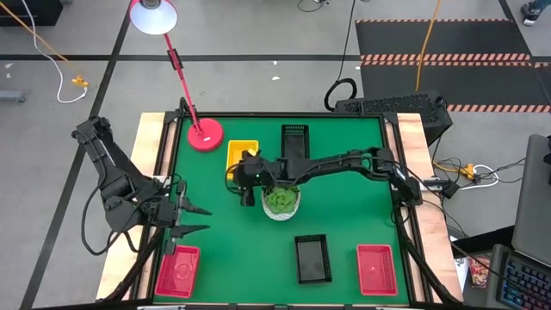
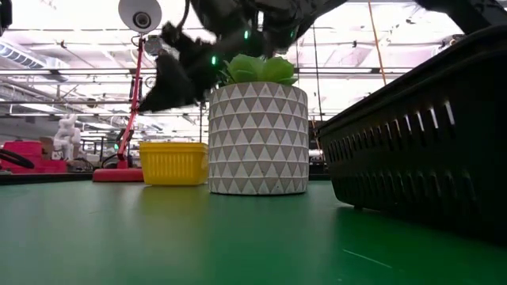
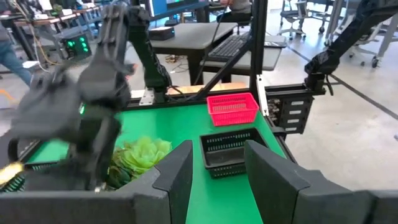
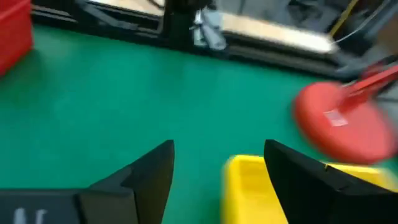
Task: Stack baskets by color
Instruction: Stack the top black bin on top of the bottom black bin
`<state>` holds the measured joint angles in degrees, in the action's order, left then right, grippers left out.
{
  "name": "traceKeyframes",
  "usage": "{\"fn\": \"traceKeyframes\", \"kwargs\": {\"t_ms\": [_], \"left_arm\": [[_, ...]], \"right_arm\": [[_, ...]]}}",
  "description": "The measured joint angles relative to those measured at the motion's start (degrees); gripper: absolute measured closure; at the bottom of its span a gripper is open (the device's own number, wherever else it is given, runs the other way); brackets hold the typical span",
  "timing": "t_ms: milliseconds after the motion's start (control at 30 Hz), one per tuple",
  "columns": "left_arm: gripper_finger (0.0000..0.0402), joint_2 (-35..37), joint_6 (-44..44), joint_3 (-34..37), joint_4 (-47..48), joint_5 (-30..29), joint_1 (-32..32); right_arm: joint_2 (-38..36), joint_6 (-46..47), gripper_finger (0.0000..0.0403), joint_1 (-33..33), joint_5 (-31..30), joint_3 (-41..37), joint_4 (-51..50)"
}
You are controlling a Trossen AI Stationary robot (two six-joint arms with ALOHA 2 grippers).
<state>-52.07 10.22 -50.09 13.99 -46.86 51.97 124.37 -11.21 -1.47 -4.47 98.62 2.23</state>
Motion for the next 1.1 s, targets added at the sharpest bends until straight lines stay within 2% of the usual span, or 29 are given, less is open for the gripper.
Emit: {"fn": "traceKeyframes", "kwargs": {"t_ms": [100,200,400,567,700,867,1100], "left_arm": [[0.0254,0.02,0.07,-0.02,-0.02,-0.22,-0.63],[0.0254,0.02,-0.01,-0.02,-0.1,-0.26,-0.92],[0.0254,0.02,-0.23,-0.02,-0.15,-0.23,-0.91],[0.0254,0.0,0.56,-0.02,0.04,-0.21,-0.91],[0.0254,-0.04,1.38,-0.02,0.72,-0.21,-0.91],[0.0254,-0.04,2.54,-0.02,1.08,-0.21,-0.91],[0.0254,-0.07,3.88,-0.02,2.75,-0.24,-0.98]], "right_arm": [[-4.37,-2.67,0.0157,0.67,-6.26,0.1,-0.98],[-9.56,-2.79,0.0164,0.03,-10.48,0.16,-7.26],[-19.8,0.25,0.0178,-3.42,-10.54,0.12,-21.47],[-26.11,3.64,0.0185,-7.8,-10.49,-0.02,-37.39],[-30.05,6.09,0.0186,-10.75,-10.51,-3.85,-45.46],[-34.31,6.51,0.0186,-12.3,-7.65,-15.86,-44.42],[-37.06,6.1,0.0186,-12.74,-5.47,-32.42,-33.06]]}}
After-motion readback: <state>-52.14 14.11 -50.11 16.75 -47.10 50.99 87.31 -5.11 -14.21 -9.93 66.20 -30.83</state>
